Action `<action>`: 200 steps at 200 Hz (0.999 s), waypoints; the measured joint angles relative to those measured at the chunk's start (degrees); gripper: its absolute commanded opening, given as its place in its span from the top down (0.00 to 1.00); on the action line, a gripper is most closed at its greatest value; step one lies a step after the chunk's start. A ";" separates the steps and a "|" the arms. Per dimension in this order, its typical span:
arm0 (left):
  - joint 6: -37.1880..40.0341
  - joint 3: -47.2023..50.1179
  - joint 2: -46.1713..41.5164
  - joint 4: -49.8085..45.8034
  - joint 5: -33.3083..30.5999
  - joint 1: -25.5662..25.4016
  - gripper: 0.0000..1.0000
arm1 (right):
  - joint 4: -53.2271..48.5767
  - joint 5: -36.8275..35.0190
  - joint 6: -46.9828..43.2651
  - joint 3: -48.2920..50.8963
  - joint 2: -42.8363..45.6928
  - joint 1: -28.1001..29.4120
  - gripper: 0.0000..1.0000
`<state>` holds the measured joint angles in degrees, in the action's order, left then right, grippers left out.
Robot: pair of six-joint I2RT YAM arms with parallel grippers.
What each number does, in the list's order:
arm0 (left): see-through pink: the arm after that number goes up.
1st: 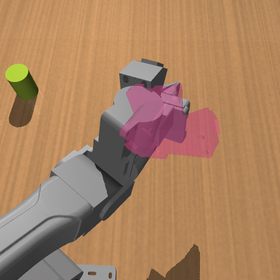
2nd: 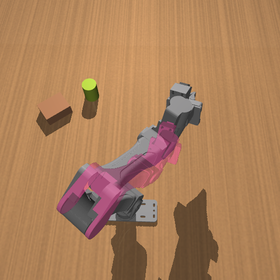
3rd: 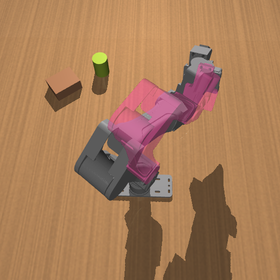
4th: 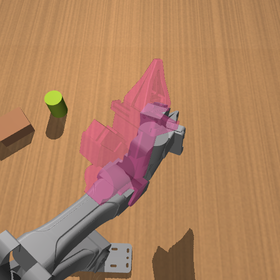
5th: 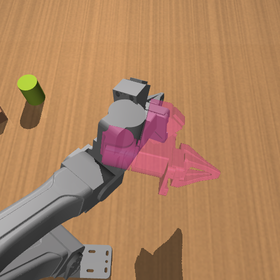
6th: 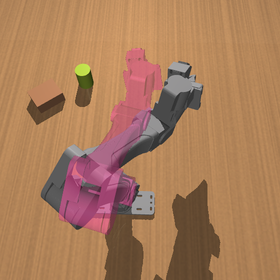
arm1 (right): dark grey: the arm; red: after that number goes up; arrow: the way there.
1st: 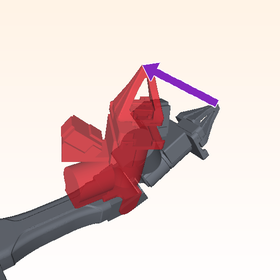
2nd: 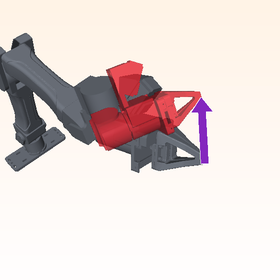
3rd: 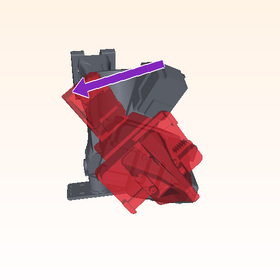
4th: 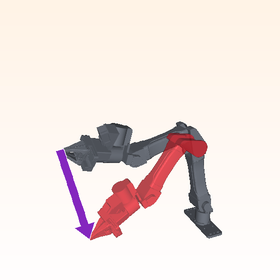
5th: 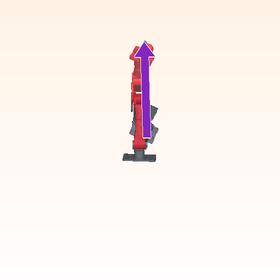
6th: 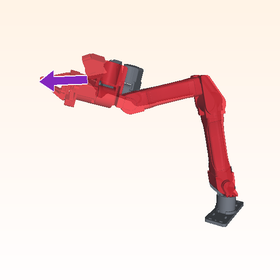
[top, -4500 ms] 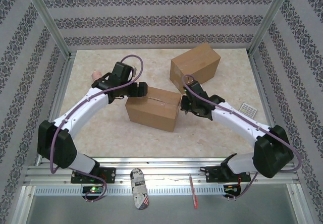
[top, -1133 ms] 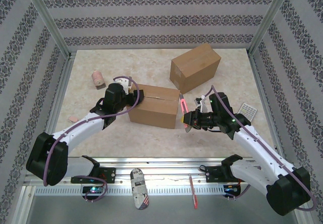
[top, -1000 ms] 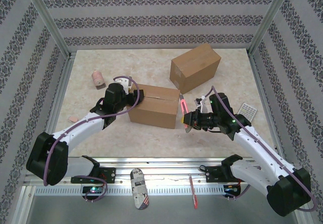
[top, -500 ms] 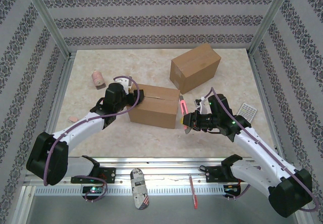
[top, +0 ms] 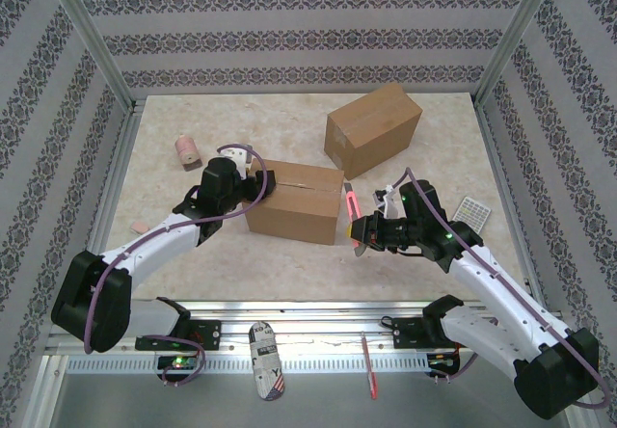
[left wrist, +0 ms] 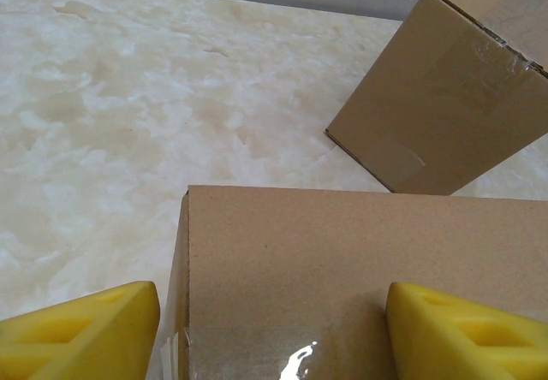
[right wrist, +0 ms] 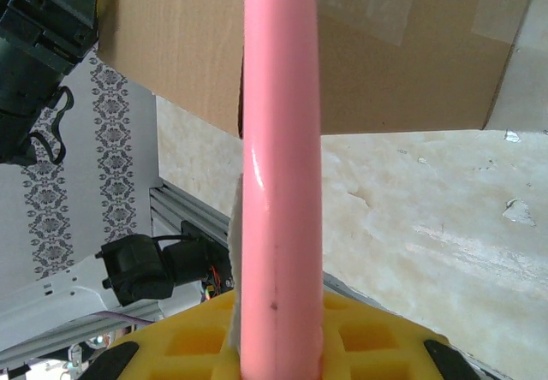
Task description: Unpack the express box
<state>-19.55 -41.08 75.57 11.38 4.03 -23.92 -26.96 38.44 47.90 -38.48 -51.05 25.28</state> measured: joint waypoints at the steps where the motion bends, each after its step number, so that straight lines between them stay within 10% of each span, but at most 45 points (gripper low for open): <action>1: 0.00 0.00 0.04 0.00 0.00 0.00 0.30 | 0.02 0.00 0.00 0.00 0.00 0.00 1.00; 200: 0.00 -0.09 0.11 -0.02 -0.15 0.00 0.30 | -0.20 -0.22 0.37 0.00 -0.15 0.87 1.00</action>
<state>-19.55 -41.17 75.68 11.35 3.88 -23.92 -27.16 38.22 48.27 -38.48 -51.20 26.15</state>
